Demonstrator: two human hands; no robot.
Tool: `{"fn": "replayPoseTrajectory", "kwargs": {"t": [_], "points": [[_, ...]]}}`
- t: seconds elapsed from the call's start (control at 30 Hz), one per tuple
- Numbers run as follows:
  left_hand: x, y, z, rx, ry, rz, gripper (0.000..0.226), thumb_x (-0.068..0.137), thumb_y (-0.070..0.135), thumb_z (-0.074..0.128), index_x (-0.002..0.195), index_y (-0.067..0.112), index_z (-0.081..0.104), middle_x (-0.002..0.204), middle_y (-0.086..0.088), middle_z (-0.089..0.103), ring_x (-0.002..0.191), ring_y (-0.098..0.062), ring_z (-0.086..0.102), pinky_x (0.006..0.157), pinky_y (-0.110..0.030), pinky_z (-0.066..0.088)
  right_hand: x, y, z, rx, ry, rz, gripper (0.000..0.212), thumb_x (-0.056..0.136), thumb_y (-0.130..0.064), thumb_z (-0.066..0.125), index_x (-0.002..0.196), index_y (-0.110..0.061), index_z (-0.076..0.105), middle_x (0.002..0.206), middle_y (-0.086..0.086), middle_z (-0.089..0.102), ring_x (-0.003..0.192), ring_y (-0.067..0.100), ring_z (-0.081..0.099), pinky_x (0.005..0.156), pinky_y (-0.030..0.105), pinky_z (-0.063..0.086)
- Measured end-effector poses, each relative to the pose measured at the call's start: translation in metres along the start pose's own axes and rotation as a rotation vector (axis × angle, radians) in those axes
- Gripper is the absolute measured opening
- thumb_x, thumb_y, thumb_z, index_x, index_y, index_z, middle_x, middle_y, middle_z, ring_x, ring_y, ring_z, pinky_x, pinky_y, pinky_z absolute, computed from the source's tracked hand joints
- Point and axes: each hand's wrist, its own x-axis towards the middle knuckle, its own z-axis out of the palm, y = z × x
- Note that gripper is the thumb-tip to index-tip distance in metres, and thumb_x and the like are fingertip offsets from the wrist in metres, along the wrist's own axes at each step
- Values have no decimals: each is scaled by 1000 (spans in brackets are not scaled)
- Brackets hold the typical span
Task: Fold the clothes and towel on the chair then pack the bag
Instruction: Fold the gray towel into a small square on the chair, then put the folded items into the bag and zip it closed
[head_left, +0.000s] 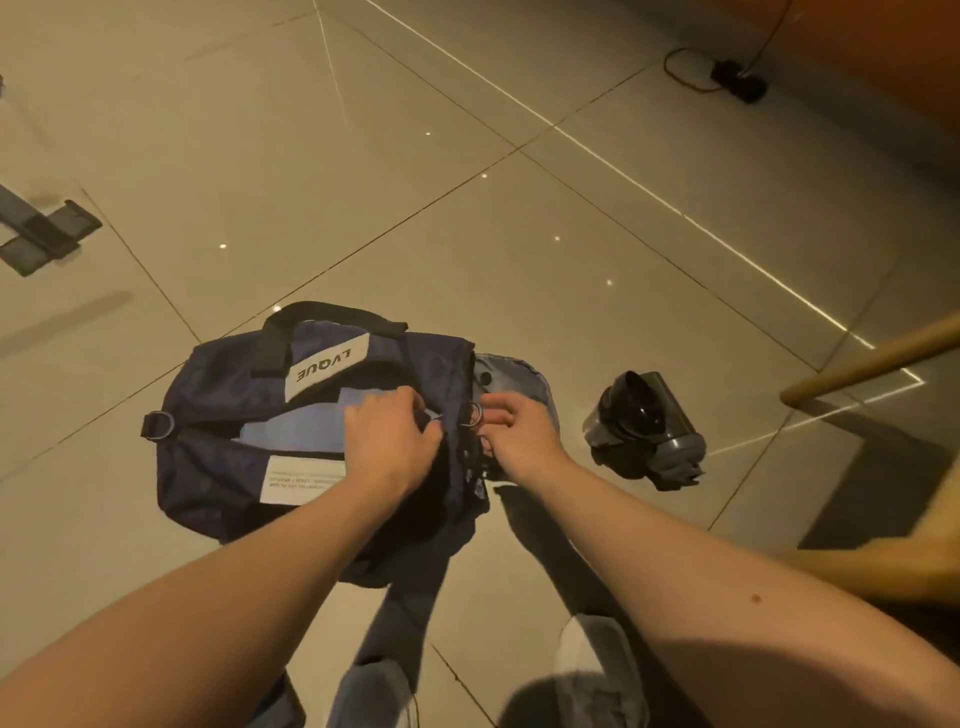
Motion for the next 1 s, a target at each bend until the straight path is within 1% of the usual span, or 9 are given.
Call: {"fn": "replayPoseTrajectory", "kwargs": {"t": [0.07,0.23,0.33,0.43,0.53,0.6,0.77,0.87,1.0], "points": [[-2,11,3,13,38,7,19,92,32,65,108,21,62,103,-3,66,105,-27,56,93,-44,40,-2,7,-23,-124,182,-57,31,93,7,46,106,-16,62,102,8,69,89,24,66,82,42,58],[1,61,14,-3,-9,179,16,92,25,62,107,20,61,107,-4,63,104,-28,53,89,-42,39,-3,23,-89,-563,701,-233,34,85,-4,64,112,-24,56,115,-4,52,116,20,49,102,37,38],[8,99,34,-157,-175,266,34,93,19,58,127,15,60,127,-7,62,117,-29,55,100,-43,45,2,31,-113,-564,866,-87,64,79,-22,76,136,-23,46,141,2,44,134,24,36,114,43,27],[19,136,59,-287,-403,245,53,97,11,56,148,15,41,145,-11,52,127,-32,56,106,-43,47,7,45,-124,-479,807,-6,97,73,-26,80,154,-25,26,158,2,27,145,27,22,120,46,20],[36,160,87,-285,-566,220,73,98,1,52,161,15,18,158,-19,37,136,-41,48,111,-50,42,20,58,-129,-385,703,-41,103,75,-28,78,158,-32,16,164,-4,18,149,28,15,122,50,22],[48,167,107,-275,-670,275,82,98,5,57,164,14,9,167,-14,24,150,-35,32,121,-40,30,31,64,-132,-268,644,-46,102,76,-30,77,159,-34,17,164,-4,20,150,26,18,121,50,26],[59,176,149,-524,-678,398,77,90,4,69,157,8,32,151,-5,49,140,-21,47,112,-21,34,46,69,-140,-121,639,-34,97,77,-50,80,156,-26,31,158,-3,33,144,21,34,115,39,36],[54,170,151,-574,-628,392,69,78,7,76,142,15,52,132,3,64,121,-14,62,106,-31,50,43,65,-140,-98,670,3,95,76,-50,81,155,-26,34,153,-2,35,141,23,38,110,38,38],[39,146,135,-461,-549,381,76,67,51,77,135,24,56,124,0,65,117,-21,60,100,-47,52,23,48,-133,-84,575,40,94,78,-51,78,156,-26,33,153,-1,36,141,22,38,113,39,35]]}}
